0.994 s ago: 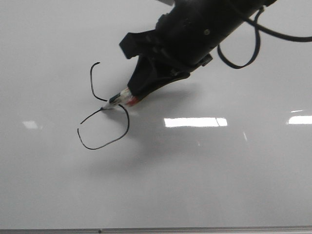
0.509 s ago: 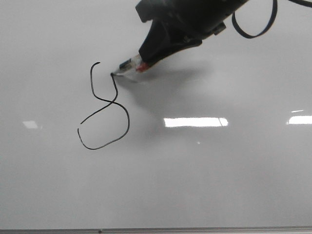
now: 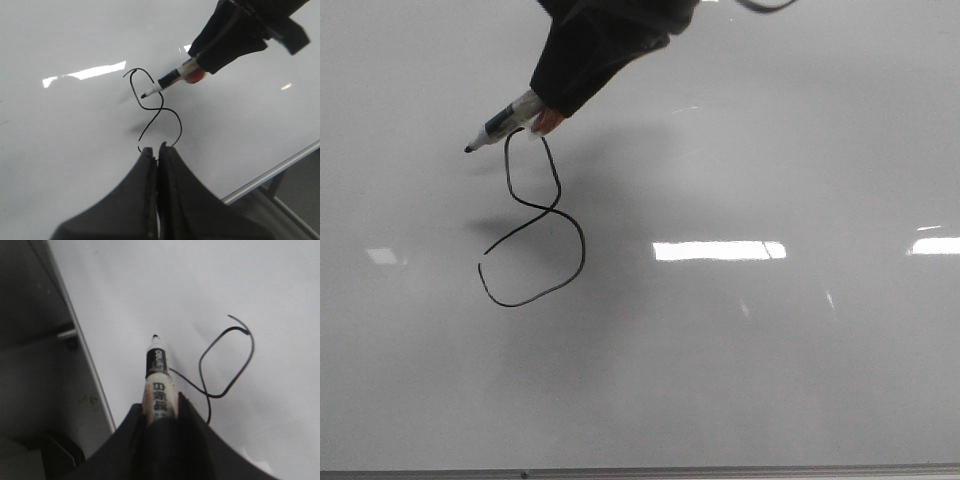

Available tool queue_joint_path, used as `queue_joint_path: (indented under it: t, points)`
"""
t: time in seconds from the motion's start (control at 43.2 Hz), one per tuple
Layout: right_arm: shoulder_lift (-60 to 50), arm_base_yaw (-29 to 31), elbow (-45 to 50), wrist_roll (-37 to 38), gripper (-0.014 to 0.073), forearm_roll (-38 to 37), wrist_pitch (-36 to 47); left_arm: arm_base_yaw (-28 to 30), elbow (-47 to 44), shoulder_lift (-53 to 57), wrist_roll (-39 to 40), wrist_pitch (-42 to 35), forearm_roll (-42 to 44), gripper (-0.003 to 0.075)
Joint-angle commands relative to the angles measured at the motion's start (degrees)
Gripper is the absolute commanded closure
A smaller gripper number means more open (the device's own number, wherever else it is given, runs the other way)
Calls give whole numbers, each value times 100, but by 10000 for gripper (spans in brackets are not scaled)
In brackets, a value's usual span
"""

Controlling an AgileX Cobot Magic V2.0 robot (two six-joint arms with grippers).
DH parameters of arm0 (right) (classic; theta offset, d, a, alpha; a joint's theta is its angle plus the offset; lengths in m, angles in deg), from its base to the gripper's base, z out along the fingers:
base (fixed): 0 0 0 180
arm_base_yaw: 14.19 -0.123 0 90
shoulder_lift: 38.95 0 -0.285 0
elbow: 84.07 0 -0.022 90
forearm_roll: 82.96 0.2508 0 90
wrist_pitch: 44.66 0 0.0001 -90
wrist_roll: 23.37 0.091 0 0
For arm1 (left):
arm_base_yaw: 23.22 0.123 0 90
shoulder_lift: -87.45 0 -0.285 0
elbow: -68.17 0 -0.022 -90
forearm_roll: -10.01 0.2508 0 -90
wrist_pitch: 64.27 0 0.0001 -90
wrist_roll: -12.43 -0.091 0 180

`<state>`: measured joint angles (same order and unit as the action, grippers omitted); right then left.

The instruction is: Write number 8 on whiteboard

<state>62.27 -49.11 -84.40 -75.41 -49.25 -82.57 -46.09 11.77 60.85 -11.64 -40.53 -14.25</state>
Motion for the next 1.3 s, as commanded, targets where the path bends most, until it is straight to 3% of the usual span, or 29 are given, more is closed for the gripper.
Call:
queue_joint_path:
  t: [0.0,0.069,0.208,0.254,0.301,0.601,0.971,1.272]
  points:
    - [-499,-252,-204,-286,652,-494,-406,10,357,-185,-437,-83,-160,732]
    - [-599,-504,-204,-488,652,-695,-700,10,658,-544,-1026,392,-280,634]
    - [-705,-947,-204,-915,652,-730,-1090,10,1135,-1158,-2279,1059,-837,300]
    - [-730,-1078,-204,-927,652,-724,-1141,10,1252,-1336,-2649,1309,-1052,227]
    - [-749,-1204,-204,-927,652,-713,-1165,10,1339,-1496,-2941,1514,-1233,204]
    - [-908,-1886,-215,-927,652,-580,-1010,10,1435,-1895,-3841,2159,-1712,321]
    - [-908,-2093,-215,-932,652,-187,-500,10,1435,-1895,-3980,2246,-1775,429]
    - [-908,-2093,-215,-932,652,-245,-580,10,1435,-1895,-4027,2253,-1775,615]
